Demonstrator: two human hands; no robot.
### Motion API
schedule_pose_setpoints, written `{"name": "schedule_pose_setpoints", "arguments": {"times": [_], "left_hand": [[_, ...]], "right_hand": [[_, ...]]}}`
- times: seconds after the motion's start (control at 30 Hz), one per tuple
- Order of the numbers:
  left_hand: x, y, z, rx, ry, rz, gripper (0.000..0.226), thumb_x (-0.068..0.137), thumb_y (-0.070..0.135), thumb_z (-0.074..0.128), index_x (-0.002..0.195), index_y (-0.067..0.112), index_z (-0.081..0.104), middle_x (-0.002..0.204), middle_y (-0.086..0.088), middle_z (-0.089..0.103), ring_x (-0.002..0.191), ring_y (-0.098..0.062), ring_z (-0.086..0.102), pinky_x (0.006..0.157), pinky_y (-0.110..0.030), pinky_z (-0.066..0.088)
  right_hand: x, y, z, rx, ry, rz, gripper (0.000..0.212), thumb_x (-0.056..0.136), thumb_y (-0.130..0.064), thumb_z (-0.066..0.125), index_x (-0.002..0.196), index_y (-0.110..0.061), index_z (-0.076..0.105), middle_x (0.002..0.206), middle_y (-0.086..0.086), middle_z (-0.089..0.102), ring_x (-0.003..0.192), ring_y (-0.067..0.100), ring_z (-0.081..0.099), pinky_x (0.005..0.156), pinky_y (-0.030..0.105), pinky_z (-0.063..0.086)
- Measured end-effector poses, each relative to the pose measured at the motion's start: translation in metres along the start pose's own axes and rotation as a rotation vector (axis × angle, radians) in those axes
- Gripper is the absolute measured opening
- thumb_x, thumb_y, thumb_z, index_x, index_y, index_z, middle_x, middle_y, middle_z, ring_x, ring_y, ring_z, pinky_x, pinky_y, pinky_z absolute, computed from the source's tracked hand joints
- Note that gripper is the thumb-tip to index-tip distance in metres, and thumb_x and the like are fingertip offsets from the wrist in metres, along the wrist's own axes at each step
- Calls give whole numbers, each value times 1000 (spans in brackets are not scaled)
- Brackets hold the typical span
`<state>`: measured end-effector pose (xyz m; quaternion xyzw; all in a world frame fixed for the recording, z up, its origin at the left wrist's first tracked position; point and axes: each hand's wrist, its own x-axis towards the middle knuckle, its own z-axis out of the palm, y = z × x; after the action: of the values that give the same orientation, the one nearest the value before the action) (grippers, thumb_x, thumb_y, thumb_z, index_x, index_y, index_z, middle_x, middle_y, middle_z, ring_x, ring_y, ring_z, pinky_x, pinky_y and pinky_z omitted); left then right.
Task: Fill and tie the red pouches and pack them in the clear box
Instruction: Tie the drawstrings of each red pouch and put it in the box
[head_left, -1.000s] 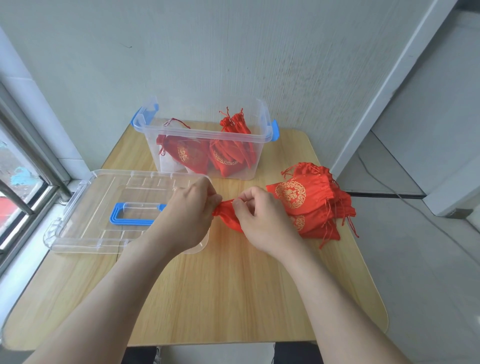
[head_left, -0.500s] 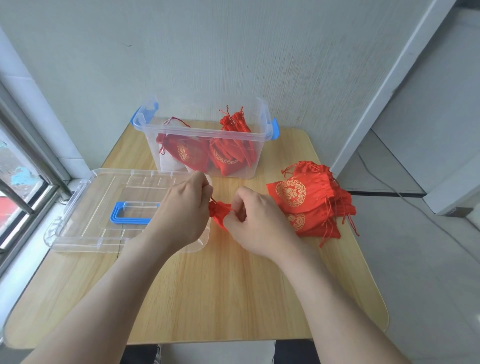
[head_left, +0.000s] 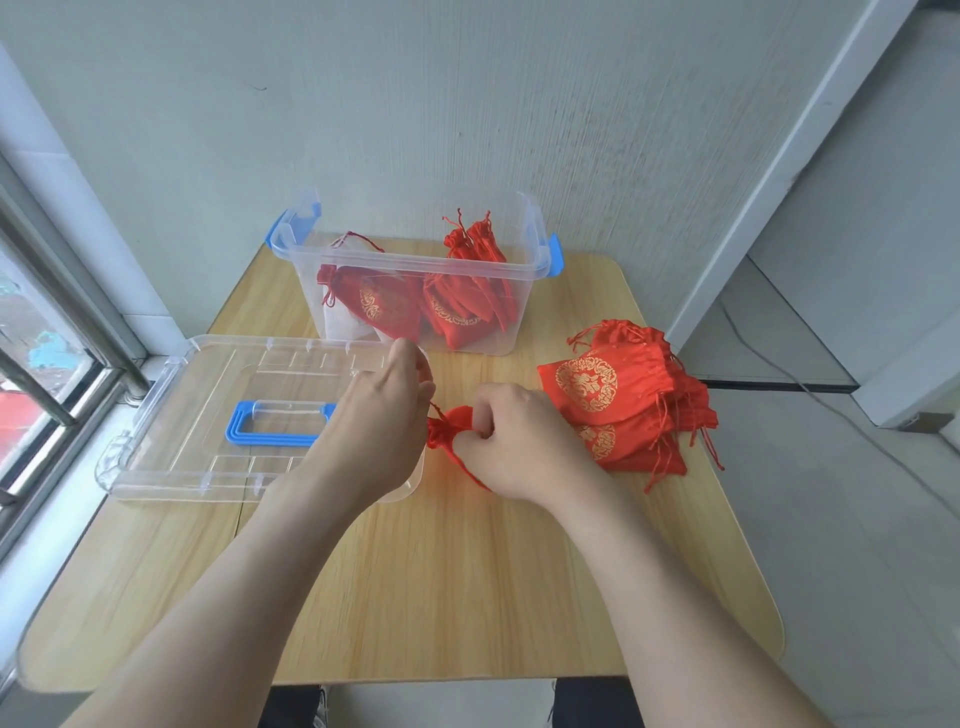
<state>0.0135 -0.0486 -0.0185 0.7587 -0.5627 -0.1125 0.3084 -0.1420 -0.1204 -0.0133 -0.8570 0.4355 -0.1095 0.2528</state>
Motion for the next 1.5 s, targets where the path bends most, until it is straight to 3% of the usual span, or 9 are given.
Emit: {"name": "schedule_pose_setpoints", "arguments": {"times": [0.17, 0.33, 0.47, 0.63, 0.8, 0.93, 1.1, 1.2, 1.5], "left_hand": [[3, 7, -6, -159, 36, -144, 12, 107, 15, 47, 103, 14, 59, 80, 0, 74, 82, -18, 69, 76, -36, 51], [5, 10, -16, -477, -55, -211, 23, 107, 19, 53, 95, 12, 71, 66, 7, 70, 59, -4, 56, 58, -16, 40], [7, 16, -24, -702, -32, -236, 27, 111, 24, 52, 102, 6, 69, 66, -1, 68, 61, -16, 54, 64, -30, 47], [7, 15, -26, -425, 215, -217, 42, 113, 42, 35, 99, 18, 67, 81, 2, 76, 86, -18, 69, 77, -37, 49], [13, 5, -22, -259, 153, -191, 39, 112, 35, 37, 101, 9, 63, 92, -6, 71, 97, -27, 61, 82, -42, 43], [13, -1, -19, -208, 35, -161, 56, 112, 43, 33, 100, -1, 66, 97, -12, 72, 97, -30, 64, 93, -45, 47], [13, -5, -15, -99, -72, -171, 48, 111, 40, 39, 80, 6, 53, 79, -6, 62, 84, -28, 57, 72, -37, 41], [14, -11, -12, -57, -100, -149, 39, 110, 39, 42, 96, 11, 64, 99, -3, 70, 98, -27, 61, 89, -40, 48], [15, -15, -4, 13, -95, -83, 31, 109, 32, 46, 112, 11, 69, 110, -4, 71, 108, -25, 61, 101, -38, 43]], "right_hand": [[-2, -2, -1, 375, 27, 52, 4, 94, -29, 65, 95, -28, 62, 91, -9, 72, 85, 11, 68, 74, 32, 55], [-5, -4, 11, 413, 77, -110, 43, 79, -23, 81, 112, -30, 54, 95, -18, 75, 86, -1, 71, 81, 26, 58], [8, 1, 19, 312, 368, -179, 10, 98, -26, 64, 107, -27, 66, 86, -11, 75, 74, 19, 66, 71, 38, 52], [16, -7, 4, 345, 632, -141, 15, 106, -24, 63, 92, -18, 62, 68, -15, 55, 62, -2, 53, 60, 21, 32], [34, -29, -26, 426, 808, -133, 15, 106, -25, 60, 99, -14, 68, 67, -16, 52, 60, 0, 50, 60, 18, 34], [68, -58, -41, 553, 763, -226, 18, 104, -28, 57, 101, -15, 70, 76, -7, 67, 68, 13, 60, 65, 36, 47], [120, -88, -46, 894, 645, -117, 18, 102, -35, 55, 95, -22, 64, 81, 13, 69, 70, 22, 62, 69, 58, 59], [138, -94, -46, 982, 567, -17, 17, 109, -23, 54, 106, -9, 64, 86, 15, 65, 57, 17, 64, 58, 44, 62], [188, -76, -41, 692, 422, 176, 26, 75, -22, 62, 85, -1, 70, 80, 10, 73, 69, 39, 77, 63, 60, 65]]}}
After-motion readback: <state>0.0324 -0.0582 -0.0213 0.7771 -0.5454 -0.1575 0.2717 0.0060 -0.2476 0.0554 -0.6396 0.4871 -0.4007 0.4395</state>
